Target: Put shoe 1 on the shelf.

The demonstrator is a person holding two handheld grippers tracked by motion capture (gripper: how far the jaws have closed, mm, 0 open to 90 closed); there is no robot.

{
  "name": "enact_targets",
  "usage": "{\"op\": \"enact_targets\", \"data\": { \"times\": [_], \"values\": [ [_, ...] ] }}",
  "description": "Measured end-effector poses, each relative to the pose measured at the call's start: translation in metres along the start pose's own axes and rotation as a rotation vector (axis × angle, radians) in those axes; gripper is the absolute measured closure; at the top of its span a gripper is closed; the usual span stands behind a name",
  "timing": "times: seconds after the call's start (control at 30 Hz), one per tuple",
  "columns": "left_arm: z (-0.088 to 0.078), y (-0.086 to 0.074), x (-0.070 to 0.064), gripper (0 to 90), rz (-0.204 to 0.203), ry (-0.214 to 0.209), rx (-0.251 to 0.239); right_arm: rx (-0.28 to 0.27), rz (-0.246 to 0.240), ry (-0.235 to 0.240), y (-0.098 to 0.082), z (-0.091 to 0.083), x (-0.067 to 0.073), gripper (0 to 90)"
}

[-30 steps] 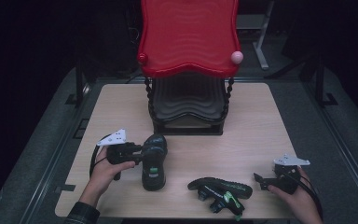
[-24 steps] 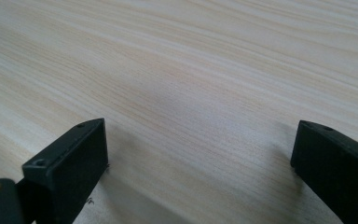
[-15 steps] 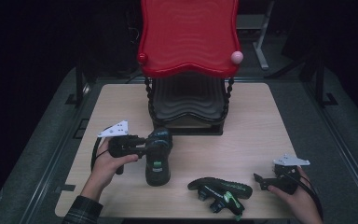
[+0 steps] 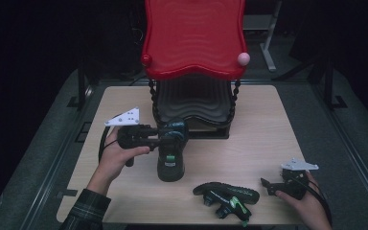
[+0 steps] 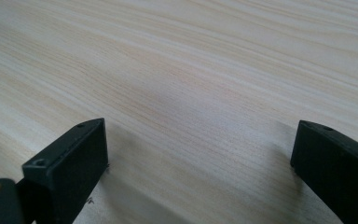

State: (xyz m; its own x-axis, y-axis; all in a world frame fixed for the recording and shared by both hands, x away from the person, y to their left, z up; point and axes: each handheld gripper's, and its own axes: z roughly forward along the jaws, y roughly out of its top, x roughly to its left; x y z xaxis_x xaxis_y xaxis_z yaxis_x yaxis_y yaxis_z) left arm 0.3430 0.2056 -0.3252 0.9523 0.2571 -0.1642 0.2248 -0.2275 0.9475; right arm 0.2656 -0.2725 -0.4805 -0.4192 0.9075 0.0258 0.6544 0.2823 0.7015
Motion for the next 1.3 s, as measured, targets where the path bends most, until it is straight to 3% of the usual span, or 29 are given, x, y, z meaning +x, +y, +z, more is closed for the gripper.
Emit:
{"op": "enact_targets", "data": {
  "times": [0.17,0.57,0.7,0.83,1.07,1.3],
  "values": [
    [0.004,0.025,-0.002,68.4,0.024,-0.013,-0.018,0.000,0.001,0.000,0.000,0.000,0.000,3.2],
    [0.007,0.065,-0.007,68.5,0.060,-0.031,-0.034,0.000,-0.001,0.002,0.000,0.000,0.000,3.2],
    [0.008,0.088,-0.010,68.6,0.093,-0.035,-0.040,0.000,-0.002,0.001,0.000,0.000,0.000,3.2],
    [0.008,0.100,-0.012,68.6,0.114,-0.037,-0.050,0.000,-0.001,0.002,0.000,0.000,0.000,3.2],
    [0.006,0.138,-0.014,68.6,0.162,-0.030,-0.075,-0.001,-0.001,0.002,0.000,0.000,0.001,3.2],
    [-0.001,0.177,-0.006,68.7,0.200,-0.006,-0.103,0.001,-0.004,0.003,0.000,-0.001,0.000,3.2]
  ]
}}
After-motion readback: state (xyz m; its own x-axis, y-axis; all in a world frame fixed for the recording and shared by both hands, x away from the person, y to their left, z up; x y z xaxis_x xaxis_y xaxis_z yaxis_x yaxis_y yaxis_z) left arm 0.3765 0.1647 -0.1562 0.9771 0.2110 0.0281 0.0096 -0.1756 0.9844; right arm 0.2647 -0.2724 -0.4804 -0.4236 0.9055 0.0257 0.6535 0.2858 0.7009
